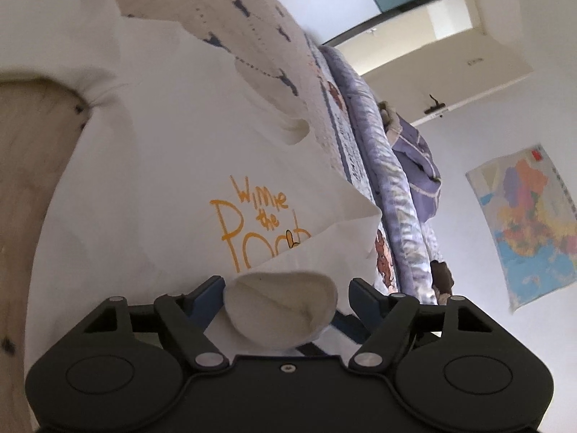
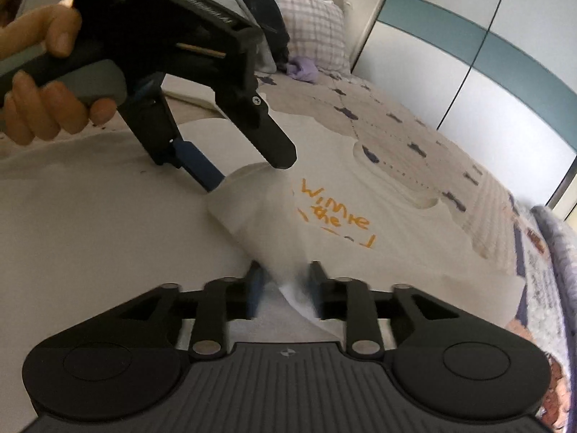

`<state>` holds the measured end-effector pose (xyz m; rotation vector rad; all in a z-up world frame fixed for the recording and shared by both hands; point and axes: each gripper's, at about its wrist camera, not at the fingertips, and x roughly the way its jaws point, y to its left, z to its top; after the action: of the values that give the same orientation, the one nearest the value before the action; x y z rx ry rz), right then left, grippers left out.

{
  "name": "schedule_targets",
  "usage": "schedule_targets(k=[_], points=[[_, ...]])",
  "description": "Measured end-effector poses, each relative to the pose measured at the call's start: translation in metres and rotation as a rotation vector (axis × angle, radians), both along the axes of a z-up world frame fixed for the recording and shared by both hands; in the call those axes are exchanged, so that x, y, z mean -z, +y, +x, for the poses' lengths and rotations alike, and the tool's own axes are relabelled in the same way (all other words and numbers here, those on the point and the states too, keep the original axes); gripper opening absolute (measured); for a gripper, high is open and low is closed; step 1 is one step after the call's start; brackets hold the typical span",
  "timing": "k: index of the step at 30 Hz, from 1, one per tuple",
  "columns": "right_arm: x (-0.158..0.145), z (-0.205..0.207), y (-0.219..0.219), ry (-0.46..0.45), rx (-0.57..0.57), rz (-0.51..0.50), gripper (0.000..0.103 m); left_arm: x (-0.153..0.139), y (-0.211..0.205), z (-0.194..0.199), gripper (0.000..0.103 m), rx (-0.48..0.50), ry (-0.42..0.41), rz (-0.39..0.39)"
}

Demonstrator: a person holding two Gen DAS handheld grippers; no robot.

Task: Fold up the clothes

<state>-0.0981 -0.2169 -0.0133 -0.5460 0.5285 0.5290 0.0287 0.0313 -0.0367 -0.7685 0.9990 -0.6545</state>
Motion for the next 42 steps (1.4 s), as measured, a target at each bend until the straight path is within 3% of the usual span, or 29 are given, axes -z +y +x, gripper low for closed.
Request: schedule_targets(k=[9,12,14,22,24,26,28,29,30,32,34,38,42], points=[[0.003,-0.037,0.039,-0.112,-0.139,-0.136,0.047,0.003,0.006,-0.005,0.070,-0.015,0.042,-0.018],[0.005,-0.045,0.047,-0.069,-0.200,-0.163,0.017,0.005,0.007,-0.006,0.070,-0.018,0.051,-0.023],[0.005,-0.052,0.050,-0.079,-0.216,-0.183,0.016,0.004,0.007,-0.006,0.066,-0.017,0.050,-0.013],[-0.020,-0.067,0.037,-0.134,-0.155,-0.069,0.015,0.007,0.008,-0.008,0.061,-0.022,0.094,-0.068],[-0.025,-0.072,0.035,-0.131,-0.161,-0.033,0.015,0.009,0.007,-0.008,0.049,-0.031,0.106,-0.094],[-0.028,-0.077,0.032,-0.119,-0.167,0.001,0.015,0.012,0.004,-0.008,0.021,-0.044,0.115,-0.109],[-0.027,-0.082,0.028,-0.111,-0.166,0.017,0.015,0.013,0.004,-0.009,0.000,-0.069,0.103,-0.102],[-0.027,-0.083,0.026,-0.107,-0.163,0.019,0.016,0.011,0.004,-0.010,0.000,-0.087,0.088,-0.090],[-0.026,-0.080,0.022,-0.106,-0.152,0.014,0.019,0.010,0.003,-0.011,0.000,-0.105,0.073,-0.077],[-0.019,-0.069,0.008,-0.115,-0.111,-0.008,0.037,0.000,0.004,-0.014,0.000,-0.133,0.024,-0.054],[-0.010,-0.068,-0.009,-0.147,-0.037,-0.050,0.070,-0.016,0.007,-0.020,0.000,-0.153,-0.051,-0.027],[0.005,-0.043,-0.040,-0.159,0.181,-0.130,0.074,-0.051,0.014,-0.034,0.000,-0.184,-0.218,0.043],[0.010,-0.008,-0.067,-0.154,0.346,-0.155,0.074,-0.074,0.021,-0.045,0.000,-0.211,-0.305,0.053]])
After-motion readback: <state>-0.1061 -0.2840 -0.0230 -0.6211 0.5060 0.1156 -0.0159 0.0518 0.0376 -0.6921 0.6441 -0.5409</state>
